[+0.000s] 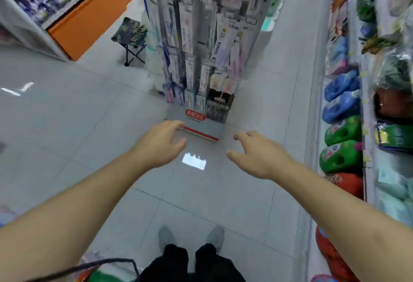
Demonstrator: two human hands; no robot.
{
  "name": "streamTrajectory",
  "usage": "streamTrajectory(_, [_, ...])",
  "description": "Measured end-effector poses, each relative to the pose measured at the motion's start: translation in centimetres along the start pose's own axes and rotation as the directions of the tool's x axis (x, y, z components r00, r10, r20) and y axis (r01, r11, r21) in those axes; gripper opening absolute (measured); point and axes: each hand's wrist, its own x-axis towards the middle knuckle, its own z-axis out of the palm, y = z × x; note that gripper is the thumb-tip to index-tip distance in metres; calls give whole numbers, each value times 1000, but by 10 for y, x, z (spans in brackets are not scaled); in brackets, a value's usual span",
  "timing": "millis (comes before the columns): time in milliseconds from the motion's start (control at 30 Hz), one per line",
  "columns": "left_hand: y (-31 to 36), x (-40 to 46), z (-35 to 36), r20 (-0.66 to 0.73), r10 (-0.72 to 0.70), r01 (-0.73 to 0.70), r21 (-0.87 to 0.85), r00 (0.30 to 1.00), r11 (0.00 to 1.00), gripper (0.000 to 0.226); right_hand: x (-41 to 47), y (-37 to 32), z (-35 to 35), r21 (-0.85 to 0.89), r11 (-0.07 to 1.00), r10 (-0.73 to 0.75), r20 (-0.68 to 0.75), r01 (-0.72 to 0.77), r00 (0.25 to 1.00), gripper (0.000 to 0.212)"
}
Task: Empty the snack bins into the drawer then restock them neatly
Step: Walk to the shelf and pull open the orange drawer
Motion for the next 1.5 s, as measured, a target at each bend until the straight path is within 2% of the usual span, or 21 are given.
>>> streamTrajectory(133, [-49,-20,15,25,-156,157,-76,988,985,54,29,-20,17,-64,997,-42,125,50,991,63])
streamTrajectory(367, [-137,-30,1,17,-311,310,-157,950,938,53,97,-94,20,-127,972,-176,168,199,970,63])
streamTrajectory(533, [-211,-15,-39,4,-334,326,-238,942,915,52,149,-180,17,-162,954,-225,167,252,960,63])
streamTrajectory(800, [-313,23,-130,-41,-380,356,-271,924,894,49,231,-313,-22,-157,936,-290,162,315,943,60])
streamTrajectory(1033, [-382,93,-186,-73,-450,408,-309,890,859,47,342,-386,-60,-131,909,-368,197,396,909,61])
streamTrajectory(1300, [-447,170,-254,-128,-565,490,-369,815,790,48,473,-464,-115,-181,843,-447,287,506,847,60])
streamTrajectory(1500, [-525,228,-312,-152,-589,498,-393,794,773,48,566,-538,-150,-205,833,-449,296,515,843,60])
